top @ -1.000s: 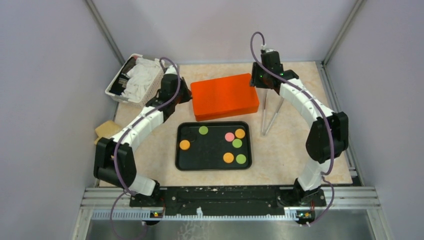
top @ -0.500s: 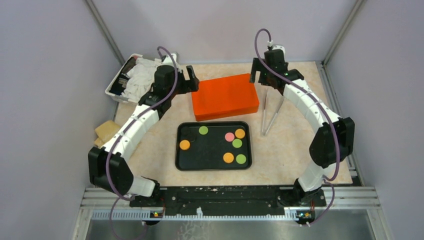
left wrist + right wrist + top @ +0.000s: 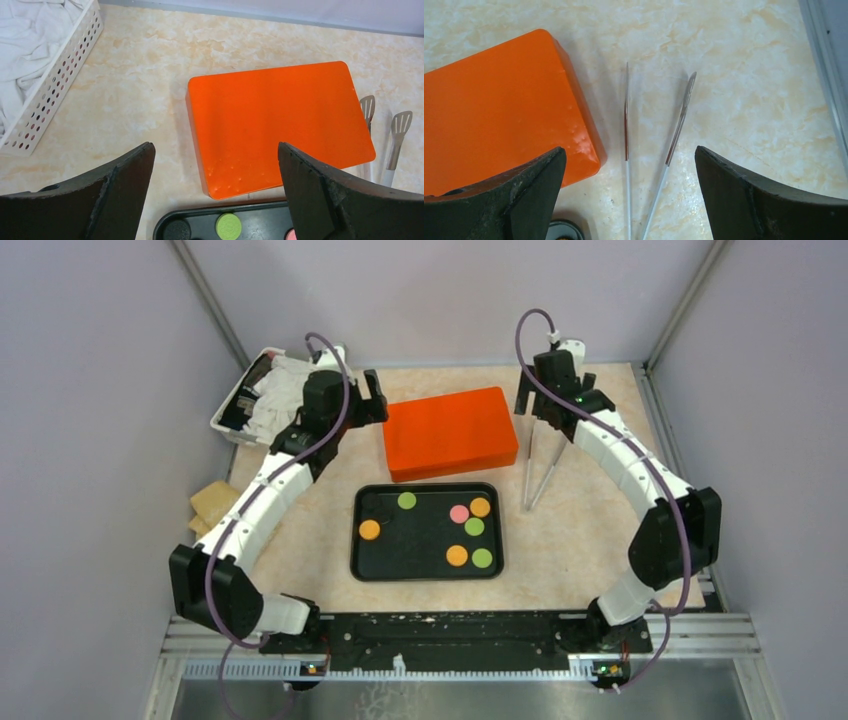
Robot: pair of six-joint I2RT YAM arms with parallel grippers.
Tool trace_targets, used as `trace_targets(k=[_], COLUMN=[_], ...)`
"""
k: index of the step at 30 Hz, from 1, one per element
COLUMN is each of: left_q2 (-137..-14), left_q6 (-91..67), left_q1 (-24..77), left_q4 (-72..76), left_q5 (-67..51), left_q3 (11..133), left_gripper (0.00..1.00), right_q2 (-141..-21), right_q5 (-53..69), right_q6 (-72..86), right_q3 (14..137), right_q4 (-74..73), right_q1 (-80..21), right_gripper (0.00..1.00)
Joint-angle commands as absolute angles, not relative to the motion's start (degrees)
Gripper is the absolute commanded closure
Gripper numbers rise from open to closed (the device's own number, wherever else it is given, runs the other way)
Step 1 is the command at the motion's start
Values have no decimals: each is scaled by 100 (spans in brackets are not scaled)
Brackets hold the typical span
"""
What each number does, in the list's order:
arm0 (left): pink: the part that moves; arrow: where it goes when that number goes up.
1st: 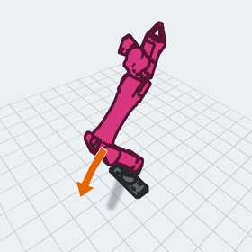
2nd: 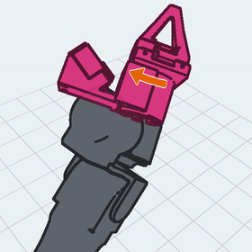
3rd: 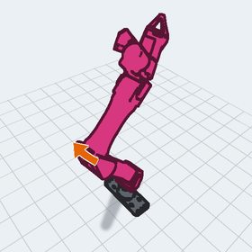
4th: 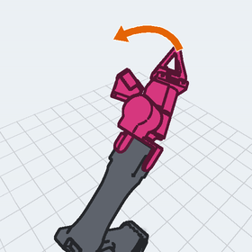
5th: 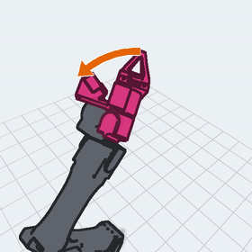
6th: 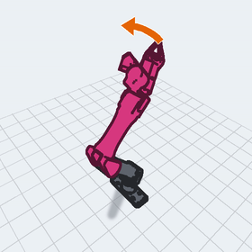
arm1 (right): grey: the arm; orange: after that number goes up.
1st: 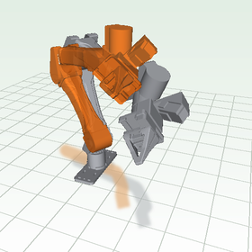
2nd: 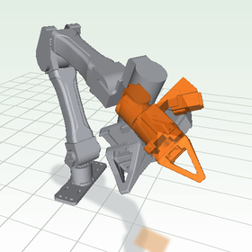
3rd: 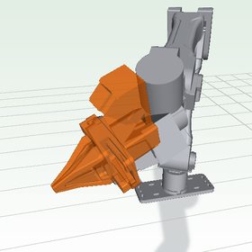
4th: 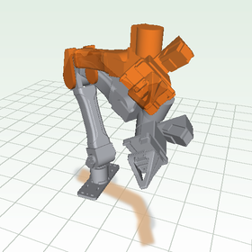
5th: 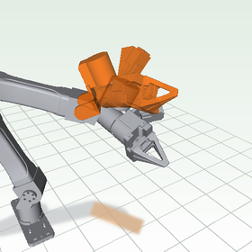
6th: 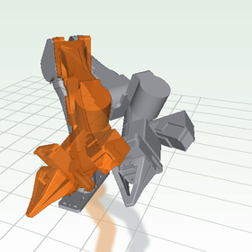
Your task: Pack the cookies
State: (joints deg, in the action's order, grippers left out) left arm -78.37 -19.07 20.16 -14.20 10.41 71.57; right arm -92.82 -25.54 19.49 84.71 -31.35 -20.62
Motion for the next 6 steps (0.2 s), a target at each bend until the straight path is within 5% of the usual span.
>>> trace_targets(k=[1,6], left_q2=[-7614,-7579], left_q6=[-1828,-1807], left_q1=[2029,2023], left_q4=[-1274,-1272], left_q5=[1141,1190], left_q3=[7104,7064], left_gripper=[2,2], right_q2=[-8993,-9223], right_q5=[-3007,-3249], right_q6=[1807,1907], right_q3=[8345,8704], right_q4=[-3126,-3516], right_q1=[-2088,-2091], right_gripper=[1,1])
